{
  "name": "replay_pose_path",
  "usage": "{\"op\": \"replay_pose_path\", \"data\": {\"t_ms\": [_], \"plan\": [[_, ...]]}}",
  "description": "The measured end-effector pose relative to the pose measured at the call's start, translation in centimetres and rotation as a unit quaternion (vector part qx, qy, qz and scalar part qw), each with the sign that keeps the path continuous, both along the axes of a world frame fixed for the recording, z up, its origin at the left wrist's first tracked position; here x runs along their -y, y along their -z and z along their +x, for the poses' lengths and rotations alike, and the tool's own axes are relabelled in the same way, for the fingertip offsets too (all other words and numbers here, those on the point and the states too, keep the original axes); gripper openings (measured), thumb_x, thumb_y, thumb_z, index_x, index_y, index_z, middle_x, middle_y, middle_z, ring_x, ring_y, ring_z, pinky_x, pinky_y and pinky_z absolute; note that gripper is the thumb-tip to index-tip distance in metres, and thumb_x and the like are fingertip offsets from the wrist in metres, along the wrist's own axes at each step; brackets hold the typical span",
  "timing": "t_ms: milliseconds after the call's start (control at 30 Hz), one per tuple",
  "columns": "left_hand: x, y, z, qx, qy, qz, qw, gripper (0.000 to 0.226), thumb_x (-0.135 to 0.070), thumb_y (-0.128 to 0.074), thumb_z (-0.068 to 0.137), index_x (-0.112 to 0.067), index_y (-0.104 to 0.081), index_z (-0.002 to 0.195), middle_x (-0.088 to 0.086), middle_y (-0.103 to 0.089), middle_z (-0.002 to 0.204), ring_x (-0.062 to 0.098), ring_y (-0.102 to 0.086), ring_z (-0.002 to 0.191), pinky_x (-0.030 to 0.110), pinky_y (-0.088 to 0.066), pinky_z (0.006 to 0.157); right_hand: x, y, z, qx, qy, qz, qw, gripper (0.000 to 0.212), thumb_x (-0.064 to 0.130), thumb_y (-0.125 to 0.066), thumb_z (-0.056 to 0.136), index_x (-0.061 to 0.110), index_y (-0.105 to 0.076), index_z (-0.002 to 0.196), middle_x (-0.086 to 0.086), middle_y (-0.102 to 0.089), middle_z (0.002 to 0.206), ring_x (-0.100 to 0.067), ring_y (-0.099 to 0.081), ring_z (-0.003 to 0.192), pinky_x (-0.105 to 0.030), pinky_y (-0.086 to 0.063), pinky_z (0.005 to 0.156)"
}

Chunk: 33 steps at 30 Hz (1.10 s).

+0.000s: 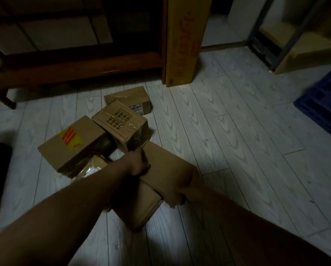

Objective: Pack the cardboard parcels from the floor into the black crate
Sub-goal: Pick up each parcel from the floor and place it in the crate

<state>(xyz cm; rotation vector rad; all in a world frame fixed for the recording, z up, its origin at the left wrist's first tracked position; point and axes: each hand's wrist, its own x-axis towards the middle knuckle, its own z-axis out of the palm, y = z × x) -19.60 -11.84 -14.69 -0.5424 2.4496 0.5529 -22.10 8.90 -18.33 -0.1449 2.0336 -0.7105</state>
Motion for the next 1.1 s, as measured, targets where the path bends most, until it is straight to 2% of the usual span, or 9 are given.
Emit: {"op": "replay_pose_path", "data": {"t_ms": [100,200,333,500,600,733,833,1033,1100], "plan": [[-0.5,0.6,-0.4,-0.008,-0.048,0.022,0.999,0.069,-0.033,-0.056,0.089,-0.006,-0.022,0.143,0.014,-0.043,0.138,0.028,-0.045,0.124,0.034,-0.037,0.098,0.5,0.0,0.1,0.007,0.036,-0.030,0.999,0.070,0.009,-0.050,0.097,-0.005,-0.004,0.147,-0.017,-0.020,0.155,-0.029,-0.026,0.142,-0.031,-0.022,0.114],[-0.4,-0.7,-0.5,-0.037,-0.098,0.049,0.993,0.063,-0.027,-0.059,0.087,-0.006,-0.030,0.138,0.014,-0.049,0.132,0.028,-0.051,0.113,0.032,-0.040,0.089,0.2,-2.4,0.0,-0.011,0.064,-0.032,0.997,0.074,0.014,-0.049,0.099,-0.003,0.005,0.147,-0.013,-0.008,0.157,-0.027,-0.015,0.146,-0.028,-0.014,0.114],[0.2,-6.9,0.8,-0.100,-0.191,0.122,0.969,0.058,-0.016,-0.060,0.086,-0.012,-0.034,0.138,0.014,-0.055,0.126,0.030,-0.055,0.107,0.032,-0.046,0.086,0.7,-9.1,-0.7,-0.087,0.155,-0.030,0.984,0.089,0.018,-0.057,0.094,0.018,0.011,0.151,-0.018,-0.033,0.150,-0.036,-0.042,0.130,-0.042,-0.040,0.102],[2.1,-21.5,3.1,-0.155,-0.288,0.173,0.929,0.056,-0.011,-0.058,0.088,-0.014,-0.034,0.138,0.017,-0.058,0.120,0.033,-0.059,0.101,0.046,-0.052,0.088,2.4,-23.5,-1.6,-0.123,0.164,-0.019,0.979,0.087,0.013,-0.058,0.087,0.021,-0.002,0.153,-0.012,-0.042,0.145,-0.033,-0.046,0.126,-0.039,-0.042,0.100],[3.6,-31.6,4.6,-0.181,-0.304,0.169,0.920,0.054,-0.012,-0.059,0.088,-0.015,-0.036,0.136,0.006,-0.055,0.110,0.025,-0.058,0.089,0.039,-0.055,0.071,4.0,-33.5,-0.9,-0.142,0.160,-0.042,0.976,0.072,0.014,-0.056,0.087,0.019,-0.020,0.149,-0.011,-0.050,0.136,-0.031,-0.052,0.118,-0.041,-0.046,0.097],[6.3,-45.9,7.5,-0.196,-0.317,0.173,0.912,0.057,-0.014,-0.059,0.089,-0.016,-0.033,0.139,0.007,-0.054,0.111,0.030,-0.059,0.097,0.049,-0.054,0.084,6.7,-48.1,0.8,-0.174,0.124,-0.078,0.974,0.066,0.016,-0.059,0.088,0.012,-0.027,0.146,-0.011,-0.049,0.136,-0.030,-0.048,0.122,-0.037,-0.042,0.098],[8.1,-55.6,10.1,-0.210,-0.331,0.177,0.903,0.056,-0.014,-0.059,0.089,-0.016,-0.033,0.139,0.010,-0.054,0.113,0.031,-0.058,0.095,0.045,-0.055,0.081,8.6,-57.8,2.3,-0.176,0.102,-0.102,0.974,0.057,0.015,-0.059,0.089,0.014,-0.034,0.140,-0.009,-0.053,0.131,-0.028,-0.052,0.117,-0.035,-0.044,0.095],[10.8,-68.4,16.7,-0.254,-0.356,0.158,0.885,0.056,-0.015,-0.061,0.088,-0.018,-0.038,0.139,0.011,-0.057,0.128,0.030,-0.060,0.105,0.044,-0.053,0.090,12.3,-70.2,5.7,-0.189,0.037,-0.149,0.970,0.054,0.018,-0.061,0.089,0.020,-0.037,0.137,-0.004,-0.056,0.130,-0.024,-0.054,0.119,-0.035,-0.045,0.099],[11.5,-71.3,19.1,-0.258,-0.373,0.155,0.878,0.057,-0.011,-0.060,0.089,-0.019,-0.038,0.140,0.012,-0.057,0.127,0.029,-0.060,0.103,0.037,-0.054,0.082,14.2,-72.5,7.0,-0.208,0.008,-0.159,0.965,0.056,0.020,-0.062,0.088,0.023,-0.037,0.139,-0.003,-0.055,0.132,-0.024,-0.053,0.119,-0.037,-0.045,0.100]]}}
